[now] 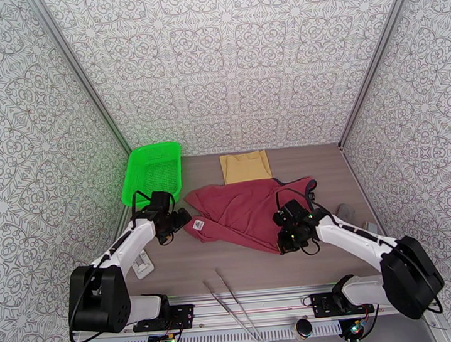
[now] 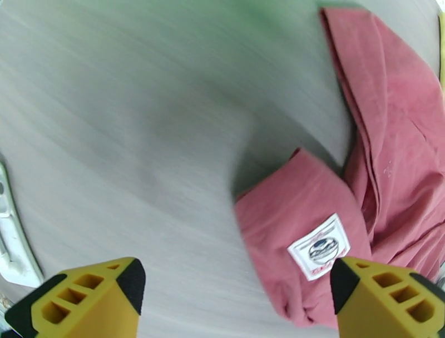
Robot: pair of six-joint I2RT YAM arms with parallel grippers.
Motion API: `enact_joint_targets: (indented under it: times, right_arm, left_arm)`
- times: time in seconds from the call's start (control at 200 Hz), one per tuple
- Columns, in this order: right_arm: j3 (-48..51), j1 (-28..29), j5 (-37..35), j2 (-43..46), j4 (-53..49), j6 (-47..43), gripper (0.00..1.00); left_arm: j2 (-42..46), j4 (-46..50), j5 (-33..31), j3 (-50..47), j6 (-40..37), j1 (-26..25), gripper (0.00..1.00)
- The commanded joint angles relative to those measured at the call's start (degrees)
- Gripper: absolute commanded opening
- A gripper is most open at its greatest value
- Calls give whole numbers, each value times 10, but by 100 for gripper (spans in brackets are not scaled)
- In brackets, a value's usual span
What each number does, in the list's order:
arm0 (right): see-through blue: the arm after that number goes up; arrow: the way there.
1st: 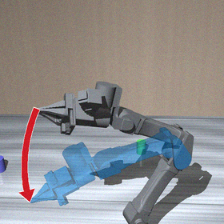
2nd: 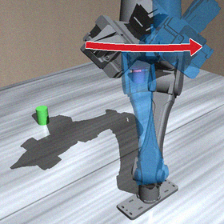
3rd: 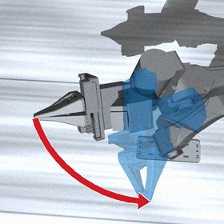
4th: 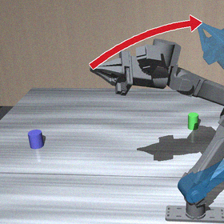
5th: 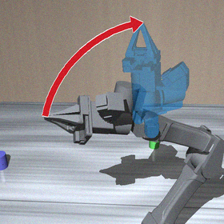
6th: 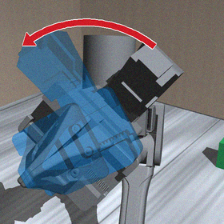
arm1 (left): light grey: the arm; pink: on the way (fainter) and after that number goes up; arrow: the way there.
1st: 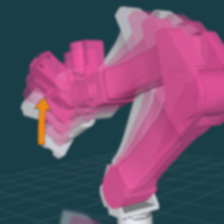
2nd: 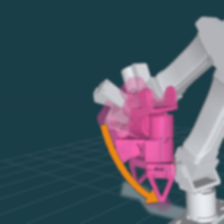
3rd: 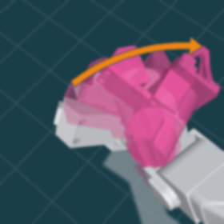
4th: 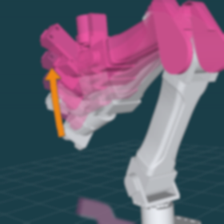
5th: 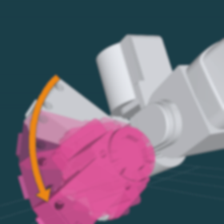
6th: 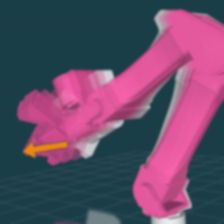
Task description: Fold and stack the mixed laundry pile
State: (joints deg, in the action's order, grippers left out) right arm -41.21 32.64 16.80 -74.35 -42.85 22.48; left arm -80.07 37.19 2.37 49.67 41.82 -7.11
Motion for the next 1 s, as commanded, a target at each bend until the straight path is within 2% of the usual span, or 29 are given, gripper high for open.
enact_joint_targets:
  times: [0.0, 0.14, 0.27, 0.37, 0.565, 0.895, 0.995]
  right_arm:
    - [29, 14, 1, 16, 5, 47, 0]
    - [50, 17, -3, 12, 27, 64, 0]
    - [51, 20, -3, 5, 36, 65, 0]
    - [48, 21, -5, -2, 34, 61, 0]
    - [44, 22, -7, -16, 38, 59, 0]
    - [33, 25, -8, -31, 38, 56, 0]
    - [32, 25, -9, -32, 38, 55, 0]
  left_arm:
    - [-39, -22, 22, 23, 2, -21, 94]
    - [-101, -65, 37, 25, 12, -50, 89]
    - [-141, -80, 18, 36, 9, -67, 78]
    - [-146, -77, -15, 43, 6, -70, 74]
    - [-142, -57, -47, 69, -15, -69, 74]
    - [-172, -60, -35, 102, -39, -69, 74]
    - [-181, -62, -33, 100, -41, -70, 66]
